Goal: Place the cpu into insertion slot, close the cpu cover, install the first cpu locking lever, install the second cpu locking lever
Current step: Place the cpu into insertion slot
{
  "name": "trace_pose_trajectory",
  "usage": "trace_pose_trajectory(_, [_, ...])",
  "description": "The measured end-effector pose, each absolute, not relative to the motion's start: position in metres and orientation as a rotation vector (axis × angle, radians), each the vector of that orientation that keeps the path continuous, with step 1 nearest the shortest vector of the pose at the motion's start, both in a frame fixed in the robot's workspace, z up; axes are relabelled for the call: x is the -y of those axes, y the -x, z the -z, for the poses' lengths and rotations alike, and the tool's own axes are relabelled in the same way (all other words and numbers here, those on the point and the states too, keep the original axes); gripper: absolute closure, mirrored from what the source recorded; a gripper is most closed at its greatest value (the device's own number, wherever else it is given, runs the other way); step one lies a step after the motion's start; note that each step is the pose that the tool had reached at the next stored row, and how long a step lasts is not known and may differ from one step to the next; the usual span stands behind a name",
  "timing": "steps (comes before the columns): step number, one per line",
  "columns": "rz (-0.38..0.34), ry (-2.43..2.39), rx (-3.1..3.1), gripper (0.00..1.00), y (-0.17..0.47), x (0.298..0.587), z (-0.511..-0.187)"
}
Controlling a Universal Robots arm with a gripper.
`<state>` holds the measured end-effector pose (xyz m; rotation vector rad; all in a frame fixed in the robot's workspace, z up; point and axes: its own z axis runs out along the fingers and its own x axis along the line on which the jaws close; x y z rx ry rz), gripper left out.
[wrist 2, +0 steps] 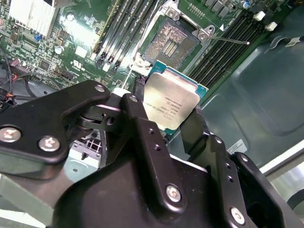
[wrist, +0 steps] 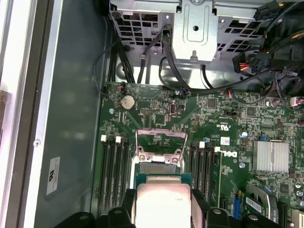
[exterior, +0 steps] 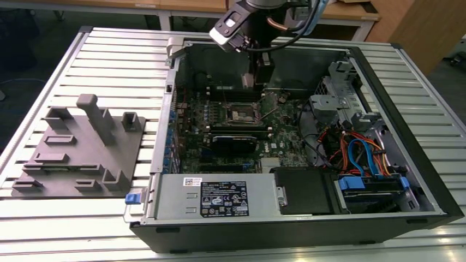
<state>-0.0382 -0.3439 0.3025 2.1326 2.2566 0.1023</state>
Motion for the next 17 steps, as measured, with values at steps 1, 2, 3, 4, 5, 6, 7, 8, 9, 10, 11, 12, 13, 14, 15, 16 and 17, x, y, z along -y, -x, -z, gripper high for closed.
trace_pose_trajectory(1, [-0.102, -2.134, -2.256, 0.46, 0.0382, 0.3440, -0.3016])
trace_pose_trajectory(2, [-0.102, -2.134, -2.255, 0.46, 0.0382, 0.3439, -0.3010])
trace_pose_trajectory(3, [-0.102, -2.135, -2.254, 0.46, 0.0382, 0.3440, -0.3007])
trace_pose_trajectory(4, [-0.102, -2.135, -2.254, 0.46, 0.0382, 0.3440, -0.3006])
trace_pose_trajectory(5, [-0.102, -2.135, -2.254, 0.46, 0.0383, 0.3440, -0.3004])
trace_pose_trajectory(6, [-0.102, -2.135, -2.254, 0.46, 0.0382, 0.3440, -0.3003])
trace_pose_trajectory(7, [-0.102, -2.135, -2.254, 0.46, 0.0383, 0.3440, -0.3003])
trace_pose_trajectory(8, [-0.102, -2.135, -2.254, 0.46, 0.0382, 0.3439, -0.3003])
trace_pose_trajectory(9, [-0.102, -2.135, -2.254, 0.46, 0.0382, 0.3440, -0.3003])
trace_pose_trajectory(10, [-0.102, -2.135, -2.254, 0.46, 0.0382, 0.3439, -0.3003])
trace_pose_trajectory(11, [-0.102, -2.135, -2.254, 0.46, 0.0382, 0.3440, -0.3003])
trace_pose_trajectory(12, [-0.102, -2.135, -2.254, 0.46, 0.0383, 0.3440, -0.3003])
trace_pose_trajectory(13, [-0.102, -2.135, -2.254, 0.46, 0.0382, 0.3440, -0.3002])
trace_pose_trajectory(14, [-0.102, -2.135, -2.254, 0.46, 0.0382, 0.3440, -0.3002])
trace_pose_trajectory(15, [-0.102, -2.135, -2.254, 0.46, 0.0382, 0.3440, -0.3002])
trace_pose_trajectory(16, [-0.102, -2.135, -2.254, 0.46, 0.0382, 0.3439, -0.3001])
trace_pose_trajectory(17, [-0.102, -2.136, -2.253, 0.46, 0.0382, 0.3439, -0.3000])
